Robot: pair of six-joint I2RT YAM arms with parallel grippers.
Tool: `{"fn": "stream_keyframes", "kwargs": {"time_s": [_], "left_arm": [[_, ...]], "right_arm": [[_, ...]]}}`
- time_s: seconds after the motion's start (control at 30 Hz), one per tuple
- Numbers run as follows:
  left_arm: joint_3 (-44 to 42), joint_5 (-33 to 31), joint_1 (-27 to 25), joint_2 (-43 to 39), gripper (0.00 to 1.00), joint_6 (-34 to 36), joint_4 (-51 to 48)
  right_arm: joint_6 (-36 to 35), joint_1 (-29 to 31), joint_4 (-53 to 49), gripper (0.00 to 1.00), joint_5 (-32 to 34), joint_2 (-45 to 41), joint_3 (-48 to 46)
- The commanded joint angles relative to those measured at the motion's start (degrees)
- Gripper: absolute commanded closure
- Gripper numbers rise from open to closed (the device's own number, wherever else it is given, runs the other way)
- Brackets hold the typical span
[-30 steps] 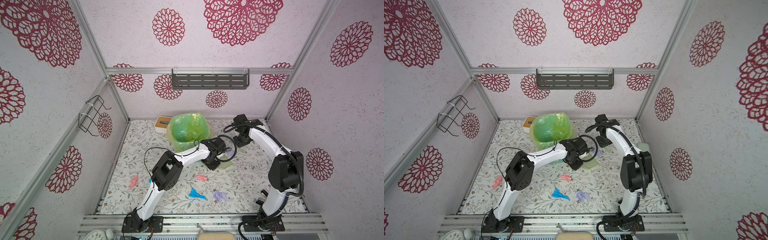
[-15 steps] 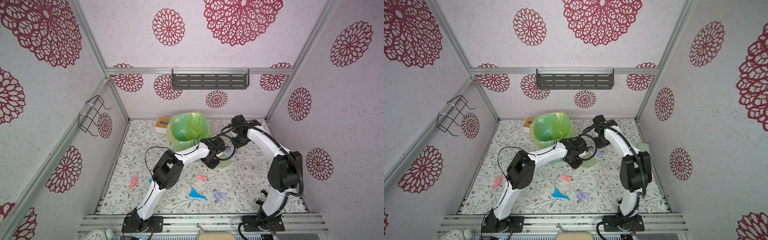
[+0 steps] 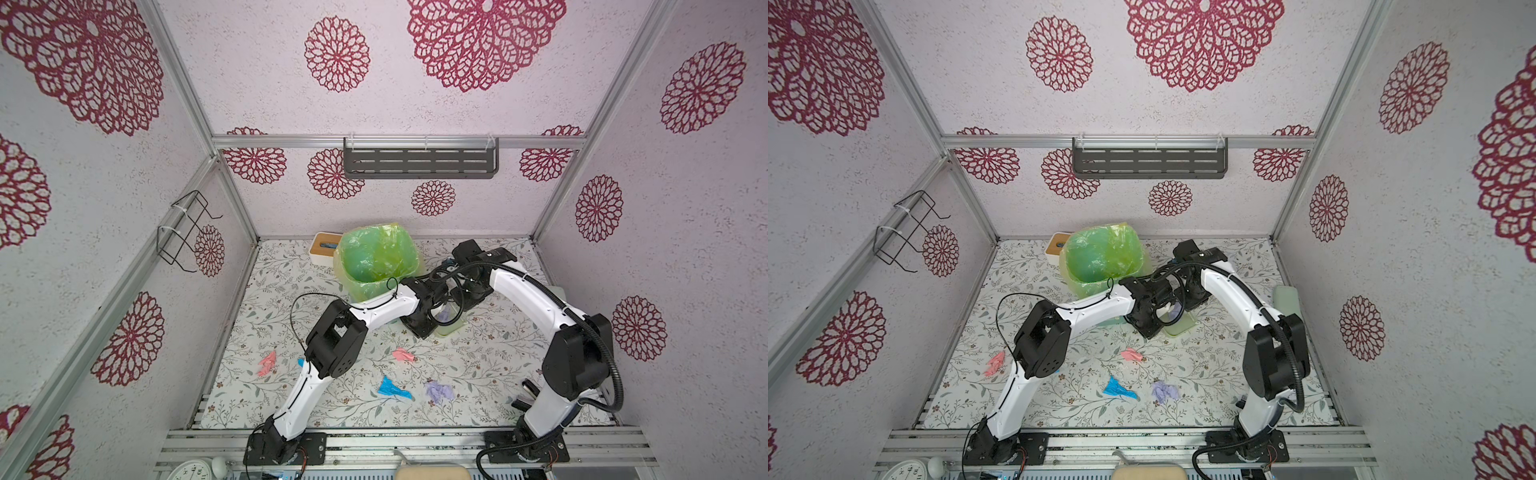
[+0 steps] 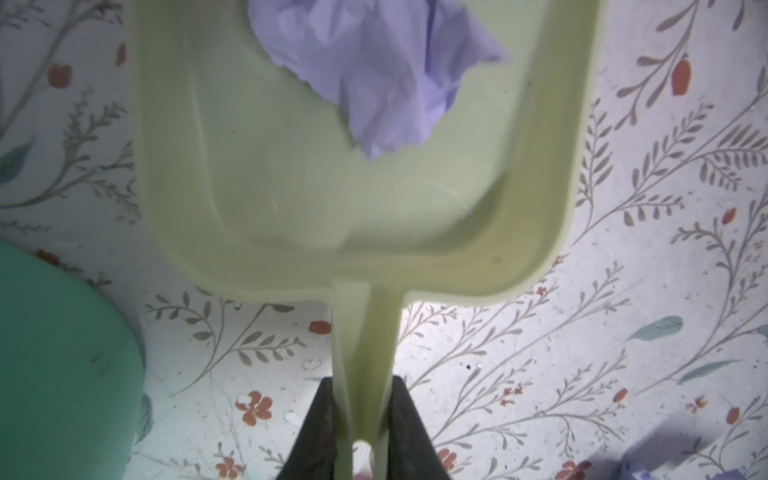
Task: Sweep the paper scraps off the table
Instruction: 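Sweep the purple scrap into the dustpan with the right gripper's brush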
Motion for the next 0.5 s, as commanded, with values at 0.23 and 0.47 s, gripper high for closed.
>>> {"fn": "stream_keyframes", "kwargs": {"time_s": [0.23, 0.47], "left_arm": [[0.8, -0.3, 0.6, -0.9, 0.90, -0.7, 0.7], [-0.2, -1.2, -0.1, -4.1, 0.90, -0.5, 1.3]], "right_arm": [[2.9, 2.4, -6.2, 1.00, 0.3, -7.2, -0.3], [5.8, -3.7, -4.0, 1.00, -1.8, -11.4, 0.5]]}}
